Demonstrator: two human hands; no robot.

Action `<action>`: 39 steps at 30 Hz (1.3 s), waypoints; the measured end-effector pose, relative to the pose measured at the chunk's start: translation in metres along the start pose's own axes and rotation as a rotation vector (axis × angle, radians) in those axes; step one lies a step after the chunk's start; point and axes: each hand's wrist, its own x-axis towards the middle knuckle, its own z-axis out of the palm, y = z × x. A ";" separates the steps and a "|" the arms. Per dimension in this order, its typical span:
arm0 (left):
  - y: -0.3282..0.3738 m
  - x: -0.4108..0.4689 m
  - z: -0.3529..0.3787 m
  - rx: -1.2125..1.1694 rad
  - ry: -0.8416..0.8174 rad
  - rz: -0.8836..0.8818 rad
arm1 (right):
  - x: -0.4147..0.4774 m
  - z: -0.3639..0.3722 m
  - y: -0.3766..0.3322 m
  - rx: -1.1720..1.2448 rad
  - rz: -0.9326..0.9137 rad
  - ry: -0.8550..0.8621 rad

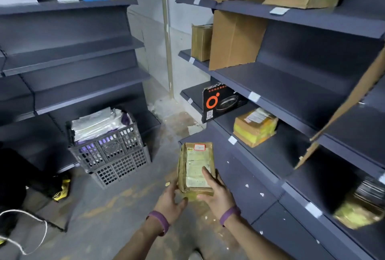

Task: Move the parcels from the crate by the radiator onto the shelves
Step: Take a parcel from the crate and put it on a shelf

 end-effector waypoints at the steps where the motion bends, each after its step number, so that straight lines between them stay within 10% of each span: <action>1: 0.000 0.019 -0.008 0.017 0.003 -0.010 | 0.022 0.001 -0.003 0.004 -0.009 -0.012; 17: 0.023 0.248 -0.110 -0.052 0.049 -0.124 | 0.274 0.007 -0.049 -0.027 -0.092 -0.052; 39: -0.032 0.548 -0.216 -0.072 -0.277 0.022 | 0.503 0.083 -0.116 0.054 0.277 0.292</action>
